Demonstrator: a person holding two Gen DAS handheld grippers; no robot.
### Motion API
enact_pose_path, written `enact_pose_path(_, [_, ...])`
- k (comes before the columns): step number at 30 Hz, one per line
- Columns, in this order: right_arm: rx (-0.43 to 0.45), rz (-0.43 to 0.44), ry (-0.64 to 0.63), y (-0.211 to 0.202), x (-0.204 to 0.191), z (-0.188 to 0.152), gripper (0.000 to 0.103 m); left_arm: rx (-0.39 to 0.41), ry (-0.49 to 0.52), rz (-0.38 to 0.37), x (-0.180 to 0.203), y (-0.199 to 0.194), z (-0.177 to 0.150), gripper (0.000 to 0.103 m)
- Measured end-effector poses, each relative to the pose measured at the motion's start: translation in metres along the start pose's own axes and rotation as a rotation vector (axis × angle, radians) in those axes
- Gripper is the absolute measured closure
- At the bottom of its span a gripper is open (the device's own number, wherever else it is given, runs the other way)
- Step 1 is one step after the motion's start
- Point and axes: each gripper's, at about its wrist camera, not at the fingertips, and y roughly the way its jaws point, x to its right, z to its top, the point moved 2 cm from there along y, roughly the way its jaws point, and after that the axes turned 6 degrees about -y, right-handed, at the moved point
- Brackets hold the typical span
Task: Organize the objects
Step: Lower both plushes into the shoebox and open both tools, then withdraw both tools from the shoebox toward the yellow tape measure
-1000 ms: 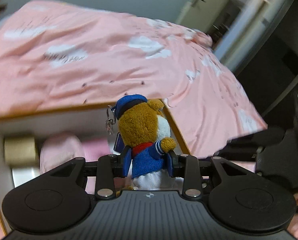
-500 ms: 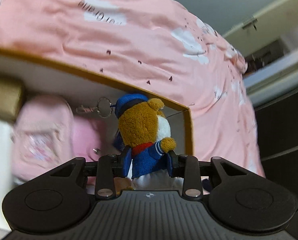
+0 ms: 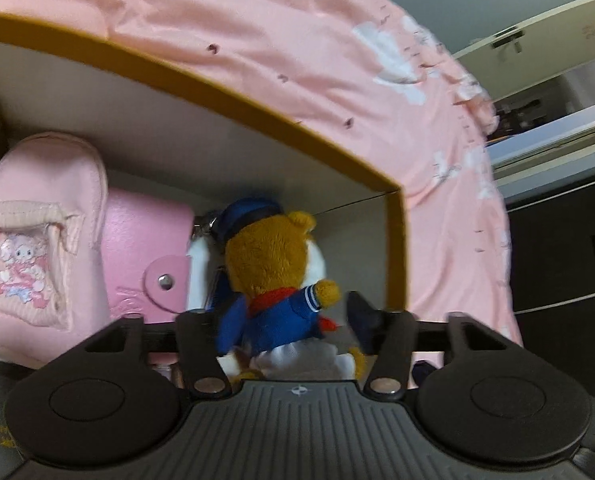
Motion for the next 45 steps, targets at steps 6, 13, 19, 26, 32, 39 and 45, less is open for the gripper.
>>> enact_pose_path(6, [0.023, 0.03, -0.01, -0.006, -0.004, 0.006, 0.07, 0.037, 0.129, 0.019, 0.013, -0.034, -0.001, 0.044])
enact_pose_path(13, [-0.001, 0.076, -0.062, 0.01, -0.017, 0.015, 0.081, 0.024, 0.222, 0.101, 0.004, -0.049, -0.012, 0.066])
enact_pose_path(19, [-0.068, 0.036, -0.213, 0.037, -0.028, 0.017, 0.084, 0.027, 0.258, 0.104, -0.006, -0.059, -0.023, 0.067])
enact_pose_path(26, [-0.154, 0.057, -0.384, 0.057, -0.037, 0.021, 0.087, 0.046, 0.262, 0.121, -0.018, -0.07, -0.036, 0.067])
enact_pose_path(32, [-0.224, 0.089, -0.36, 0.072, -0.034, 0.02, 0.087, 0.058, 0.226, 0.116, -0.03, -0.075, -0.042, 0.067])
enact_pose_path(39, [-0.228, 0.083, -0.339, 0.074, -0.034, 0.015, 0.087, 0.097, 0.263, 0.119, -0.02, -0.081, -0.054, 0.067])
enact_pose_path(45, [-0.173, 0.034, -0.324, 0.05, -0.035, 0.016, 0.086, 0.161, 0.345, 0.135, -0.007, -0.096, -0.069, 0.067])
